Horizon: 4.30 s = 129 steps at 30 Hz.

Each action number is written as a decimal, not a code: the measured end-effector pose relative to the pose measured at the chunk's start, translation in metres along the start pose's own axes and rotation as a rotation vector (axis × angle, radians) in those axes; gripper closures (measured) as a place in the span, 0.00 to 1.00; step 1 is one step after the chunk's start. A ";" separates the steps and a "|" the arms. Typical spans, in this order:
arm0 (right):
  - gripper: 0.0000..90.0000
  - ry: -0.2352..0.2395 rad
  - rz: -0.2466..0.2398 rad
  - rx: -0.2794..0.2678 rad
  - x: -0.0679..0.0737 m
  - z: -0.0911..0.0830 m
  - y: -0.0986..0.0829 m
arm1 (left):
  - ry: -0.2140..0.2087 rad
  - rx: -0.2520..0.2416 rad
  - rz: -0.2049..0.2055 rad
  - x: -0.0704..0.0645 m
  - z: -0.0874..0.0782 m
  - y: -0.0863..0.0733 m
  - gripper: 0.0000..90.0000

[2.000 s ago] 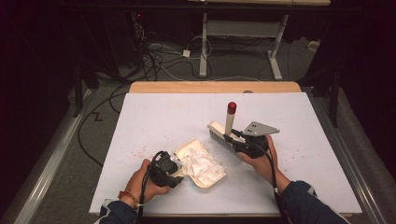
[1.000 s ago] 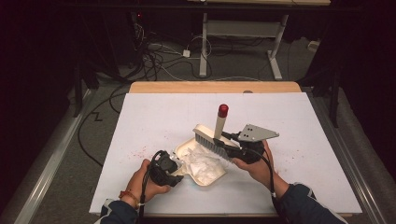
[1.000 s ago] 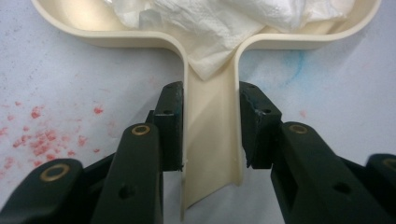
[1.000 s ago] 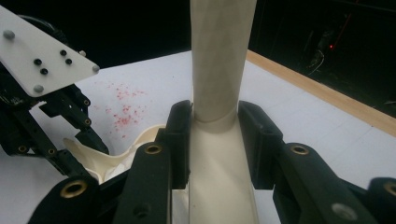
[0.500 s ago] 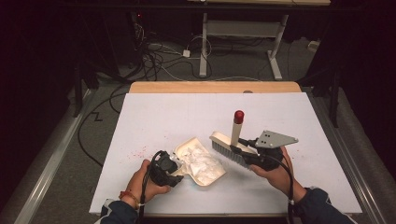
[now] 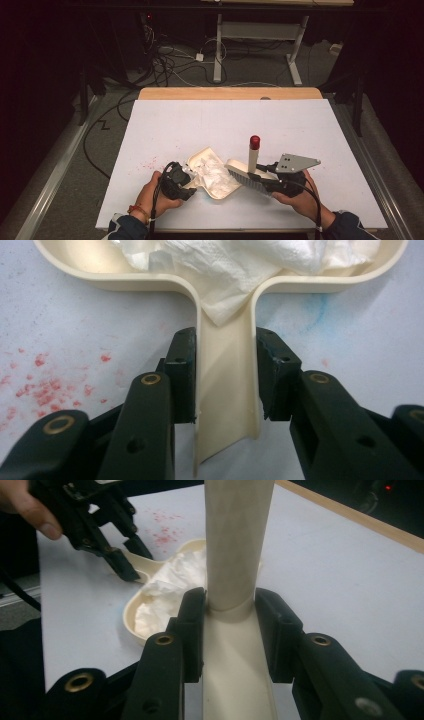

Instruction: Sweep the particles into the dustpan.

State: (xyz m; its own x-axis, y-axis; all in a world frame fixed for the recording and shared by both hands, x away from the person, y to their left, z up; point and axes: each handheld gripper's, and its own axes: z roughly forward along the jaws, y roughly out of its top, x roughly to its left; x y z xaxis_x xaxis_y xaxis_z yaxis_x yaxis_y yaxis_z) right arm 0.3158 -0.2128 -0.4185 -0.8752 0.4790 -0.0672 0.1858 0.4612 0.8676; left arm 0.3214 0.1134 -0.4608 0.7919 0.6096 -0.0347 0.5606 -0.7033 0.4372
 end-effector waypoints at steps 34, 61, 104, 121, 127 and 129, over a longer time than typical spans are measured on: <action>0.76 0.028 0.016 -0.088 -0.001 -0.017 0.021 | 0.000 -0.037 -0.053 0.010 -0.001 -0.005 0.69; 0.76 -0.065 -0.062 -0.032 0.005 0.026 0.011 | 0.021 -0.049 -0.082 0.014 -0.002 -0.007 0.69; 0.76 -0.134 0.010 -0.168 -0.029 -0.053 0.007 | 0.040 -0.074 -0.143 0.022 -0.005 -0.018 0.69; 0.76 -0.105 0.137 -0.087 -0.050 -0.083 -0.019 | 0.147 -0.148 -0.321 0.042 -0.013 -0.045 0.69; 0.76 -0.071 0.168 -0.042 -0.050 -0.088 -0.024 | 0.181 -0.184 -0.407 0.052 -0.016 -0.057 0.69; 0.76 -0.050 0.179 -0.021 -0.050 -0.089 -0.024 | 0.199 -0.189 -0.426 0.054 -0.016 -0.059 0.69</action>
State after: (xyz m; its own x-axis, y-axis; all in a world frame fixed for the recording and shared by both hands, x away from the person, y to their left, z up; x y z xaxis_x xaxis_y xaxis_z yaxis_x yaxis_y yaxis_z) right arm 0.3158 -0.3143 -0.3924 -0.8058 0.5885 0.0655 0.3267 0.3496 0.8781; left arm 0.3274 0.1936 -0.4738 0.4305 0.8989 -0.0817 0.7555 -0.3093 0.5775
